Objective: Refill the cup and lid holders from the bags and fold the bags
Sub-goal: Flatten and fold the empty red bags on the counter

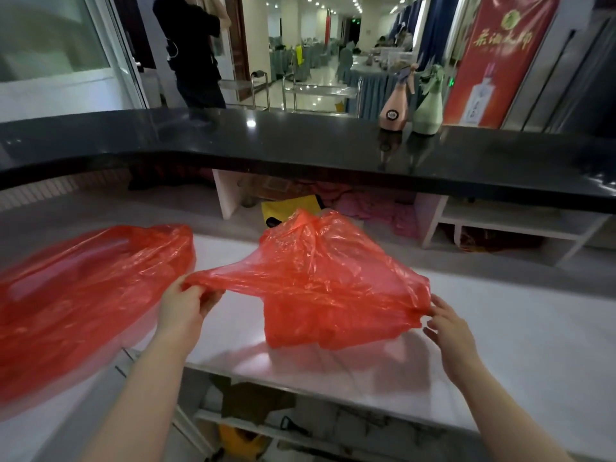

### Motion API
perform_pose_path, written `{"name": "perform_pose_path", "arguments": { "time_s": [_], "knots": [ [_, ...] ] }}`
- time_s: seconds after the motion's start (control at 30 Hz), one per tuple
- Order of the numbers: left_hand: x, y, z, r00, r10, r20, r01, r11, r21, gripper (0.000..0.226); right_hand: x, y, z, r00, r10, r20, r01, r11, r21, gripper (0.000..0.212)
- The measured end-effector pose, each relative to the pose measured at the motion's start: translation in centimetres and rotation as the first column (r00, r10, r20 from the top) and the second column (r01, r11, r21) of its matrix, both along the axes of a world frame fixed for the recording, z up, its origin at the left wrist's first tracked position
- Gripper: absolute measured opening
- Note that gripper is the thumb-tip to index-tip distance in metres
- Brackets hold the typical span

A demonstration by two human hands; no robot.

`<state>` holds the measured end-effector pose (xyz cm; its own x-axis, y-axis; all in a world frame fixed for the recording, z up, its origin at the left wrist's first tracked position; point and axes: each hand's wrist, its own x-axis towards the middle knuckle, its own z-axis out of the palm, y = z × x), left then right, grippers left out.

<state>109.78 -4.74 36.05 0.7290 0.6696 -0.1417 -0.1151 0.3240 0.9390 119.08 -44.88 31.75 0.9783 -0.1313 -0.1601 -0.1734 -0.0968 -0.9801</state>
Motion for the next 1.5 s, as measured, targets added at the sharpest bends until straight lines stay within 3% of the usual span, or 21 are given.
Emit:
{"name": "perform_pose_path", "arguments": {
  "time_s": [0.1, 0.2, 0.37, 0.47, 0.67, 0.83, 0.9, 1.07, 1.17, 1.23, 1.3, 1.33, 1.4, 1.5],
  "knots": [
    [-1.0, 0.7, -0.7, 1.000, -0.028, 0.003, 0.028, 1.000, 0.014, 0.025, -0.4, 0.8, -0.4, 1.000, 0.000, 0.000, 0.000, 1.000, -0.020, 0.056],
    [-1.7, 1.4, -1.0, 1.000, -0.026, -0.004, 0.026, 1.000, 0.014, 0.024, -0.6, 1.5, -0.5, 0.999, -0.043, -0.015, 0.044, 0.997, 0.070, 0.037],
    [-1.6, 2.3, -1.4, 0.999, 0.027, -0.039, -0.029, 0.997, -0.066, 0.026, -0.6, 1.2, -0.5, 0.988, -0.150, 0.048, 0.151, 0.988, -0.029, 0.027],
    [-1.1, 2.4, -1.5, 0.998, 0.034, -0.043, -0.039, 0.993, -0.110, 0.027, -0.4, 0.7, 0.2, 0.979, -0.190, 0.079, 0.196, 0.977, -0.081, 0.043],
    [0.4, 1.9, -1.4, 0.998, 0.007, -0.060, -0.015, 0.991, -0.136, 0.025, 0.5, 0.7, 1.4, 0.996, -0.068, 0.057, 0.083, 0.942, -0.325, 0.086],
    [1.3, 1.3, -1.3, 0.998, -0.033, -0.049, 0.027, 0.993, -0.116, 0.021, 0.8, 0.8, 1.3, 1.000, 0.014, -0.019, -0.021, 0.879, -0.476, 0.097],
    [1.6, 0.9, -1.3, 0.999, -0.033, -0.039, 0.028, 0.993, -0.111, 0.021, 0.9, 0.6, 1.1, 1.000, 0.007, -0.002, -0.007, 0.869, -0.495, 0.090],
    [2.1, 0.4, -1.3, 0.999, -0.006, -0.043, 0.001, 0.993, -0.120, 0.024, 1.3, -0.5, 0.5, 0.985, 0.120, 0.123, -0.018, 0.782, -0.623, 0.010],
    [2.1, 0.4, -1.6, 0.998, -0.014, -0.053, 0.007, 0.991, -0.133, 0.024, 1.5, -0.4, -0.2, 0.988, 0.143, 0.064, -0.067, 0.754, -0.654, 0.020],
    [2.3, 0.1, -1.9, 0.997, -0.026, -0.070, 0.016, 0.990, -0.140, 0.025, 1.3, -0.1, -0.8, 0.993, 0.109, 0.052, -0.036, 0.678, -0.734, 0.030],
    [2.4, -0.3, -2.3, 0.996, -0.048, -0.072, 0.037, 0.989, -0.141, 0.024, 0.9, 0.4, -1.0, 0.991, 0.065, 0.118, 0.061, 0.569, -0.820, 0.026],
    [2.3, -0.4, -2.4, 0.996, -0.061, -0.069, 0.052, 0.990, -0.133, 0.024, 0.8, 0.6, -0.8, 0.984, 0.054, 0.171, 0.111, 0.567, -0.816, 0.019],
    [2.2, -0.6, -2.7, 0.996, -0.068, -0.062, 0.061, 0.992, -0.114, 0.025, 0.7, 1.3, -0.2, 0.967, 0.094, 0.239, 0.125, 0.640, -0.758, 0.011],
    [2.0, -0.8, -2.9, 0.996, -0.064, -0.070, 0.056, 0.992, -0.110, 0.027, 0.8, 2.0, 0.2, 0.944, 0.186, 0.271, 0.010, 0.807, -0.591, 0.019]
  ]
}}
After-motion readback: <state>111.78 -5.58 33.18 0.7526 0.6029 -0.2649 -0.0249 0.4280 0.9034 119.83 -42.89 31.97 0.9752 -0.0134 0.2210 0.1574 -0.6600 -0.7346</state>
